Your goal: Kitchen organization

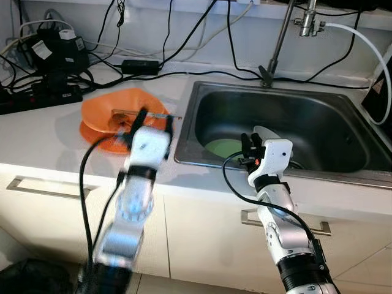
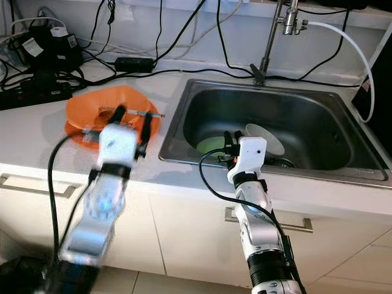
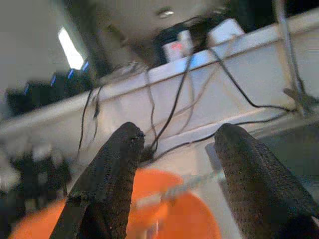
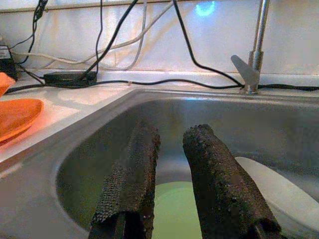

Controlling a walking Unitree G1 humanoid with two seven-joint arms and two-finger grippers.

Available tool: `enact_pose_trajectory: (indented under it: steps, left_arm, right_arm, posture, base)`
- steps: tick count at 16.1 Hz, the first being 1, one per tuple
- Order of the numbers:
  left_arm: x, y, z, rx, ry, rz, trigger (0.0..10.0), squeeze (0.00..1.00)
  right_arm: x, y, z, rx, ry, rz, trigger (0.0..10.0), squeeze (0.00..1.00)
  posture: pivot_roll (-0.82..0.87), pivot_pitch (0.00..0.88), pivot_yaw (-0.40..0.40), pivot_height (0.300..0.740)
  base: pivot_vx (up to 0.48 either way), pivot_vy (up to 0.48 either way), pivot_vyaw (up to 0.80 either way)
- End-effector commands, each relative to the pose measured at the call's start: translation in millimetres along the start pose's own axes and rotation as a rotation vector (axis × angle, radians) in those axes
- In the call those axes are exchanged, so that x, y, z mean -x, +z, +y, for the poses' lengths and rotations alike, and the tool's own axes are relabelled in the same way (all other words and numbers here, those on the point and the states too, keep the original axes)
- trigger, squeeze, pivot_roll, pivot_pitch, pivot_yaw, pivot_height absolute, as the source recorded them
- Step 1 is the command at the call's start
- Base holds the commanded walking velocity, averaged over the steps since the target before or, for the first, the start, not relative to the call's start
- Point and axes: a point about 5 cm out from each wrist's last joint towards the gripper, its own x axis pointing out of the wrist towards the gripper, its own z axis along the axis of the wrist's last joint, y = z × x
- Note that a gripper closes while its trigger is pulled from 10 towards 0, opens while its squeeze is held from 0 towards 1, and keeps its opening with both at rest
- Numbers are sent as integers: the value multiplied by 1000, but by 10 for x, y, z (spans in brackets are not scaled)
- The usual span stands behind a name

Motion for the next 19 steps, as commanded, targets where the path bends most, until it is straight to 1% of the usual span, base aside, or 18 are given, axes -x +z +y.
enact_pose_trajectory:
  steps: [1,2,3,4,5,7,8,9,10,11,14,16,17,19]
  left_arm:
    - [-85,109,-51,-116,-89,-29,10000,0]
    - [-139,124,-58,-233,-145,-36,10000,0]
    - [-168,134,-58,-290,-173,-46,10000,0]
    - [-215,158,-49,-369,-217,-65,10000,0]
    - [-259,199,-26,-418,-254,-81,10000,0]
    - [-287,241,-2,-451,-292,-82,10000,0]
    - [-271,215,0,-525,-379,-44,10000,0]
    - [-212,146,-13,-601,-478,2,10000,0]
    - [-180,133,-17,-616,-504,17,10000,0]
    - [-176,136,-15,-620,-503,21,10000,0]
    - [-226,155,2,-631,-475,33,10000,0]
    - [-241,145,5,-646,-478,54,10000,0]
    - [-246,121,10,-664,-482,71,10000,0]
    - [-252,70,10,-686,-491,96,10000,0]
  right_arm:
    - [-5,8,-24,-8,-12,-5,10000,0]
    - [-8,7,-19,-9,-12,-5,10000,0]
    - [-11,6,-17,-9,-11,-5,10000,0]
    - [-16,8,-11,-10,-10,-6,10000,0]
    - [-19,13,-8,-11,-11,-8,10000,0]
    - [-20,15,-11,-12,-13,-9,10000,0]
    - [-16,10,-16,-13,-15,-8,10000,0]
    - [-11,3,-11,-14,-15,-6,10000,0]
    - [-13,-1,0,-15,-11,-4,10000,0]
    - [-18,2,5,-16,-9,-5,10000,0]
    - [-69,56,3,-4,-4,-11,10000,0]
    - [-115,146,-12,5,2,-39,10000,0]
    - [-152,212,-14,16,13,-57,10000,0]
    - [-187,238,-22,33,17,-54,10000,0]
  posture:
    - [68,47,-24,740]
    - [67,47,-23,740]
    - [69,43,-22,740]
    - [67,41,-20,740]
    - [63,39,-17,740]
    - [63,39,-17,740]
    - [64,37,-14,740]
    - [64,36,-11,740]
    - [66,33,-12,740]
    - [64,31,-12,740]
    - [57,20,-15,740]
    - [53,15,-15,740]
    - [46,6,-17,740]
    - [47,4,-19,740]
  base:
    - [0,0,0]
    - [0,0,0]
    - [0,0,0]
    - [0,0,0]
    - [0,0,0]
    - [0,0,0]
    - [0,0,0]
    - [0,0,0]
    - [0,0,0]
    - [0,0,0]
    - [0,0,0]
    - [0,0,0]
    - [0,0,0]
    - [0,0,0]
